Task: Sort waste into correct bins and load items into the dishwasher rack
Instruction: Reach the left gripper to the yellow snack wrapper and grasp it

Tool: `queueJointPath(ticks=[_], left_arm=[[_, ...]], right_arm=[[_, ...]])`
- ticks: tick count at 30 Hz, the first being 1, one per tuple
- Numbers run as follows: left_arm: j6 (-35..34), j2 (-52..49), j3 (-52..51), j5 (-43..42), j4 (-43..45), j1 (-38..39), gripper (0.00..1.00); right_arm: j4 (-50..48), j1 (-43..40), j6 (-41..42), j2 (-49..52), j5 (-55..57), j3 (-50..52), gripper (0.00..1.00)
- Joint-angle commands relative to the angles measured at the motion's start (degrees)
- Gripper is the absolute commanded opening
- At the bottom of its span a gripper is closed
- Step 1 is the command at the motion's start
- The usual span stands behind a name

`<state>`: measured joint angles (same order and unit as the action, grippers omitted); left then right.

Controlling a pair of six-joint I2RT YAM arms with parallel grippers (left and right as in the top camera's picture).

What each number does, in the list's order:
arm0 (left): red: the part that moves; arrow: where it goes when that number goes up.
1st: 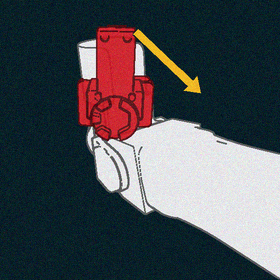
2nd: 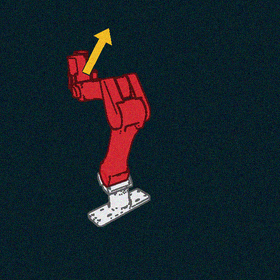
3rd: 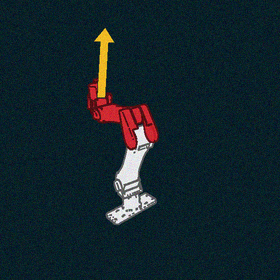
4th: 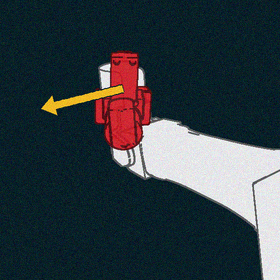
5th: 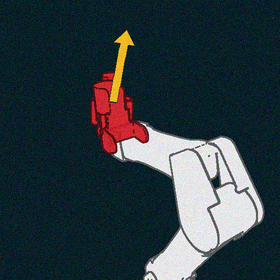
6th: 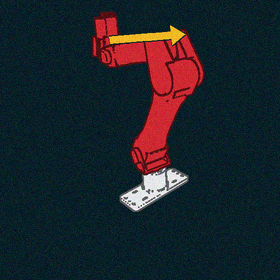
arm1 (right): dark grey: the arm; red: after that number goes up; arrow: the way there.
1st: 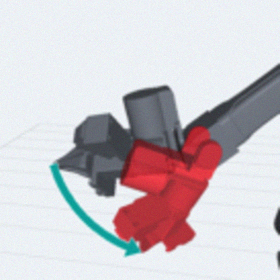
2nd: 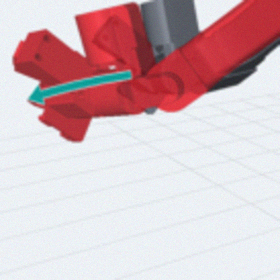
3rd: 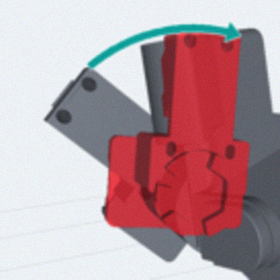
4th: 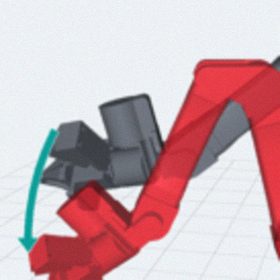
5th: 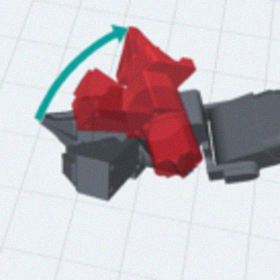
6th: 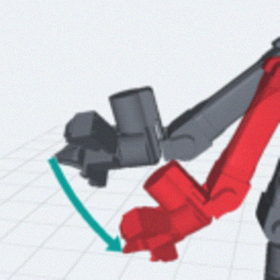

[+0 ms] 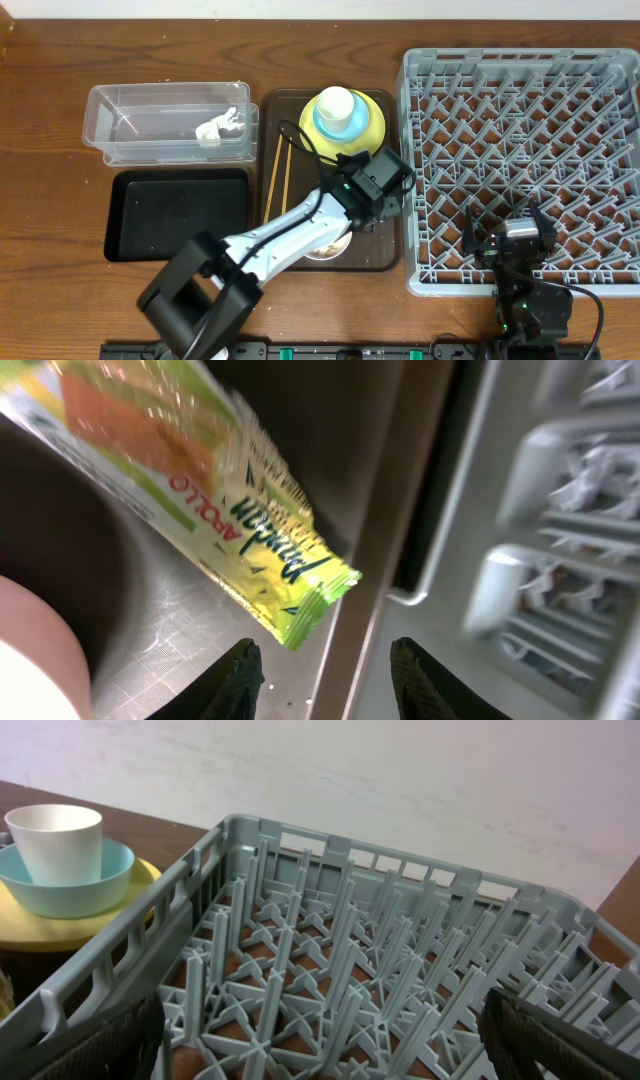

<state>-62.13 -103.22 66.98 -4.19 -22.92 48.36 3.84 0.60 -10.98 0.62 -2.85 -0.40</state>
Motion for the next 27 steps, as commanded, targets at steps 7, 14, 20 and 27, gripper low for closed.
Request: queueJointPath(ticks=[7, 14, 20, 27], left_arm=[[-1.18, -3.50, -0.44, 4.00, -0.81, 0.31, 0.45], [-1.20, -4.42, -0.44, 5.01, -0.98, 0.31, 0.45], [-1.20, -5.14, -0.44, 5.09, -1.42, 0.31, 0.33], [-1.20, -6.32, -0.44, 5.16, -1.38, 0.20, 0.34]], right_arm=[[0.22, -0.04, 0.20, -0.24, -0.20, 0.11, 0.99], [0.22, -0.04, 0.20, -0.24, -0.22, 0.11, 0.99], [0.22, -0.04, 0.20, -0.24, -0.22, 0.11, 0.99], [0.22, -0.04, 0.20, -0.24, -0.20, 0.11, 0.99]])
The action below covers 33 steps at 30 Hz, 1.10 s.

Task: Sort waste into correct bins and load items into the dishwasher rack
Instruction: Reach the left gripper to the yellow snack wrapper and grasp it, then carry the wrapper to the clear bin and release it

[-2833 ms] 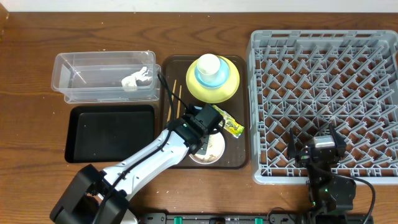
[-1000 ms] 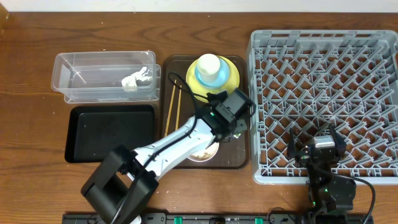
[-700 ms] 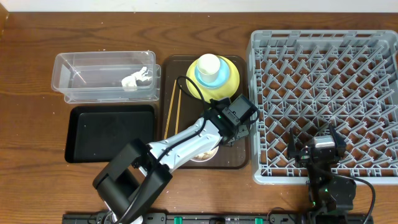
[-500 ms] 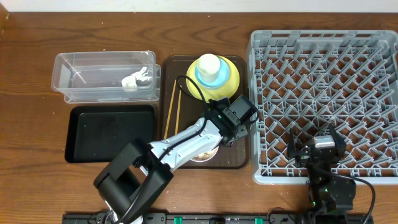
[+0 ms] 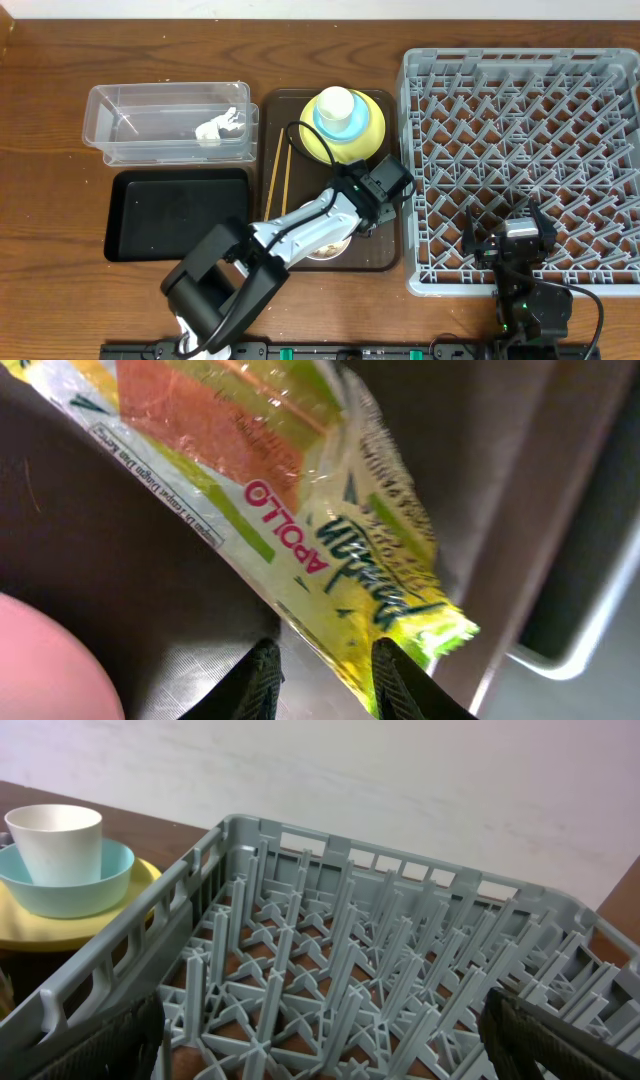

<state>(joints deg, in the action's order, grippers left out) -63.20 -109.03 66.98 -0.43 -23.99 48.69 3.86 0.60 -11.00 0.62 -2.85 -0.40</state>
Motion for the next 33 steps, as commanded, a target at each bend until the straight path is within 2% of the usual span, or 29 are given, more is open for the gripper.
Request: queueJointPath(ticks=[1, 7, 14, 19, 25, 33], left_arm=[[-0.13, -0.57, -0.44, 1.75, -0.28, -0.13, 0.34], [-0.11, -2.12, -0.44, 3.74, -0.31, -0.13, 0.33], [-0.11, -2.78, -0.42, 3.91, -0.04, -0.13, 0.06], [-0.11, -1.57, -0.35, 3.89, -0.15, -0.57, 0.06], [2.56, 7.17, -0.31, 3.91, -1.18, -3.58, 0.06], [6.82, 23.23, -0.31, 3.91, -2.69, -16.33, 0.06]], right_arm=[[0.20, -0.04, 0.22, -0.24, -0.22, 0.11, 0.99], [0.20, -0.04, 0.22, -0.24, -0.22, 0.11, 0.99], [0.20, -0.04, 0.22, -0.24, -0.20, 0.11, 0.99], [0.20, -0.04, 0.22, -0.24, -0.22, 0.11, 0.99], [0.20, -0.04, 0.22, -0.24, -0.22, 0.11, 0.99], [0.20, -0.04, 0.24, -0.24, -0.22, 0.11, 0.99]])
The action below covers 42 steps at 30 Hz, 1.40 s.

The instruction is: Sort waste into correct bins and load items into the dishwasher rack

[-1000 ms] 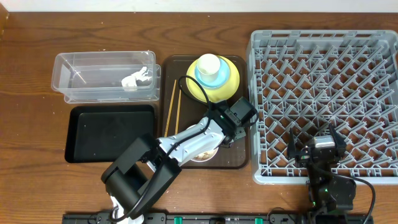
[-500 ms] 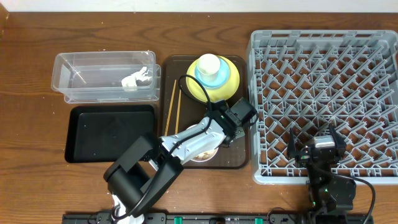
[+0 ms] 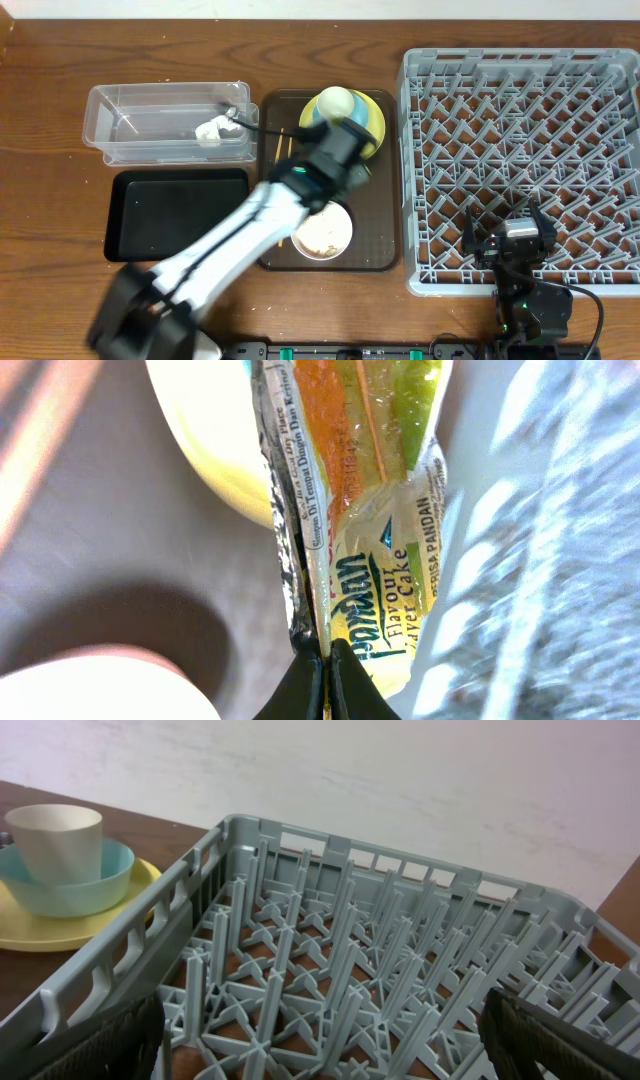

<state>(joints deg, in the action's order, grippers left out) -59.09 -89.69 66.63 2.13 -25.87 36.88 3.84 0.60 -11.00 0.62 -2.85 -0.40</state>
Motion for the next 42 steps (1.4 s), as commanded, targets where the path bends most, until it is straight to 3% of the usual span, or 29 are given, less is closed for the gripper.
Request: queueJointPath(ticks=[1, 9, 14, 23, 25, 27, 30, 33, 42], left_arm=[[3.41, 5.27, 0.04, 1.49, -0.79, -6.67, 0.06], [5.09, 6.54, 0.02, 3.19, -0.11, -26.88, 0.07], [5.09, 1.44, 0.02, 3.23, 6.32, -36.63, 0.08], [5.09, -9.16, 0.02, 2.97, 15.47, -42.49, 0.13], [5.09, -10.43, 0.02, 3.02, 16.50, -43.08, 0.24], [5.11, -10.73, 0.02, 3.04, 17.00, -43.63, 0.44], [5.07, -10.56, 0.04, 3.02, 17.66, -44.19, 0.54], [5.07, -10.54, 0.04, 2.97, 19.10, -44.19, 0.71], [5.07, -10.54, 0.02, 3.02, 19.10, -44.19, 0.84]], right_arm=[[0.22, -0.04, 0.22, -0.24, -0.22, 0.11, 0.99], [0.22, -0.04, 0.22, -0.24, -0.20, 0.11, 0.99], [0.22, -0.04, 0.22, -0.24, -0.22, 0.11, 0.99], [0.22, -0.04, 0.22, -0.24, -0.22, 0.11, 0.99], [0.22, -0.04, 0.22, -0.24, -0.22, 0.11, 0.99], [0.22, -0.04, 0.22, -0.24, -0.22, 0.11, 0.99], [0.22, -0.04, 0.22, -0.24, -0.22, 0.11, 0.99], [0.22, -0.04, 0.22, -0.24, -0.22, 0.11, 0.99], [0.22, -0.04, 0.22, -0.24, -0.22, 0.11, 0.99]])
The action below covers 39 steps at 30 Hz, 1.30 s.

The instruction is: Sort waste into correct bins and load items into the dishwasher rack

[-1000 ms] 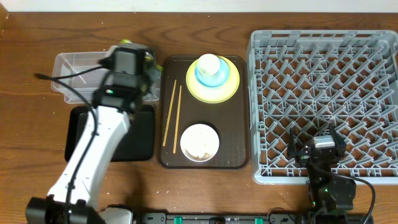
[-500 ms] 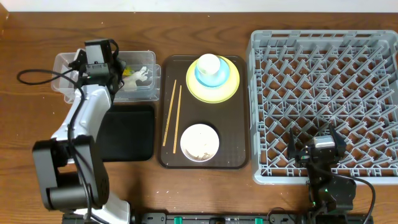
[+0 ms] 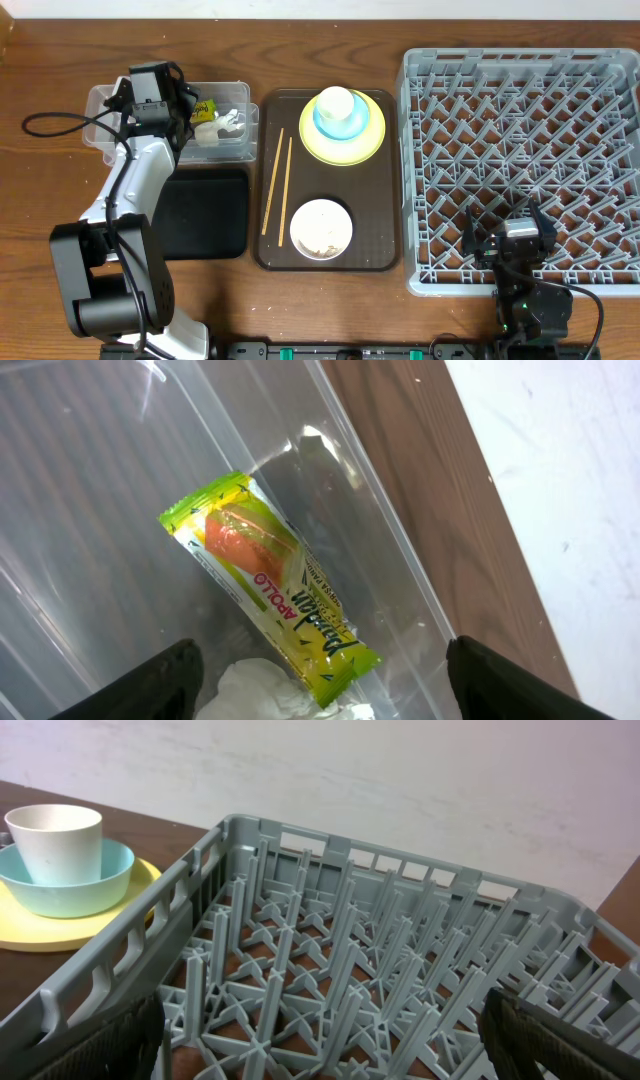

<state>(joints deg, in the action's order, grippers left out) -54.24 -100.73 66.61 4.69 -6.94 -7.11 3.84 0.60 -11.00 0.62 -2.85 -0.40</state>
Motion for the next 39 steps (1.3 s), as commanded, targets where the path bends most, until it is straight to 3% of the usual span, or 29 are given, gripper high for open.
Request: queueJointPath(ticks=[1, 11, 39], left_arm=[[0.22, 0.48, 0.04, 0.46, 0.17, -0.20, 0.85], [0.22, 0.48, 0.04, 0.46, 0.17, -0.20, 0.90], [0.22, 0.48, 0.04, 0.46, 0.17, -0.20, 0.91]], right_arm=[[0.22, -0.04, 0.22, -0.24, -0.22, 0.11, 0.99], [0.22, -0.04, 0.22, -0.24, -0.22, 0.11, 0.99], [0.22, -0.04, 0.22, -0.24, -0.22, 0.11, 0.99]])
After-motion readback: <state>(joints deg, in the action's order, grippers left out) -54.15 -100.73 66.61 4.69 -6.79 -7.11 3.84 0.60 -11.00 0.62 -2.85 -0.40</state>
